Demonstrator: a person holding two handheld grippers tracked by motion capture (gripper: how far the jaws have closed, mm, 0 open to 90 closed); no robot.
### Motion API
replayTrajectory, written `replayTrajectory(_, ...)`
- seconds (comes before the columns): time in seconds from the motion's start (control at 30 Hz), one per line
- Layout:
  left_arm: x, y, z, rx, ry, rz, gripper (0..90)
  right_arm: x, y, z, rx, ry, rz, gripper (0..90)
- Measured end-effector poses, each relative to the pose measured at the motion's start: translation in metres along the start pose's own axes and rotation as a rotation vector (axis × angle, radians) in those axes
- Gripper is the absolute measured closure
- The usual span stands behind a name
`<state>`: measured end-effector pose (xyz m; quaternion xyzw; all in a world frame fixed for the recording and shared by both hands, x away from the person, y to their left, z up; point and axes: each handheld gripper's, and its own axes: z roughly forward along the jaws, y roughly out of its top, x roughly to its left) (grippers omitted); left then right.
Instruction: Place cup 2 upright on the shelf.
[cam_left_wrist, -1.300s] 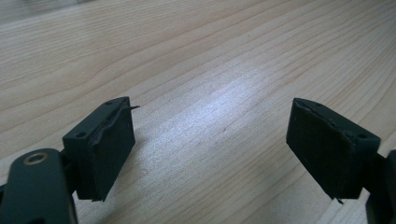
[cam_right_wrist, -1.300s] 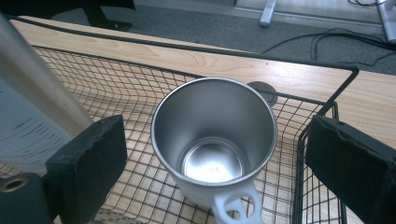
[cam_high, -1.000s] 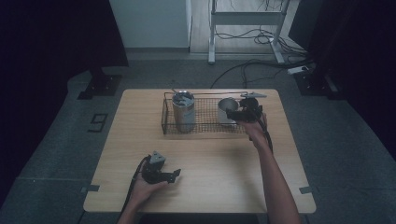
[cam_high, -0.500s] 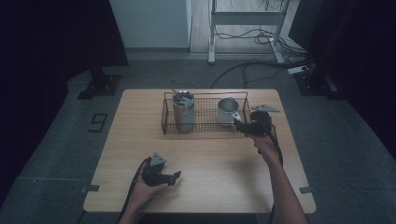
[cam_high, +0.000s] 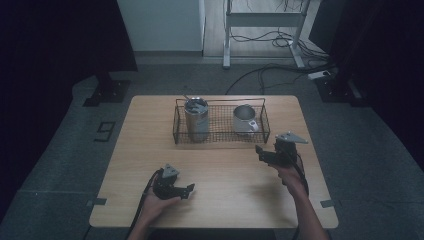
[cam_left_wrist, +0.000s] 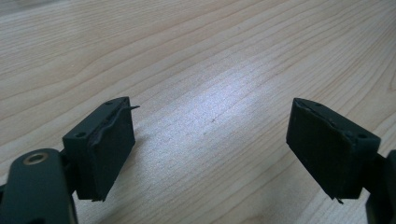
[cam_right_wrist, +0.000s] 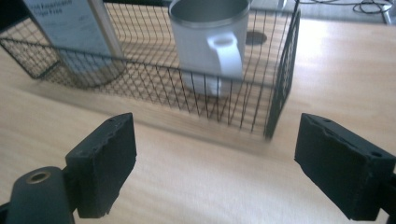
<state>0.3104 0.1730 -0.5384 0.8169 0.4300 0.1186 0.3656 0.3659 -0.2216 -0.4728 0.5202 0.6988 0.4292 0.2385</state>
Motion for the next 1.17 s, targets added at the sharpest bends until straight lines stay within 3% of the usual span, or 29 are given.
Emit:
replayTrajectory(0.43, -0.002, 0.0, 0.003, 0.014, 0.004, 0.012, 15.4, -0.018, -0.05, -0.023, 0.025, -0.006, 0.035, 13.4)
replayTrajectory(0.7, -0.002, -0.001, 0.005, 0.02, 0.008, 0.009, 15.4, -0.025, -0.072, -0.021, 0.069, -0.027, 0.028, 13.9)
replayTrajectory(1.17, -0.002, -0.002, 0.005, 0.024, 0.011, 0.014, 15.4, -0.03, -0.077, -0.018, 0.081, -0.044, 0.025, 14.1)
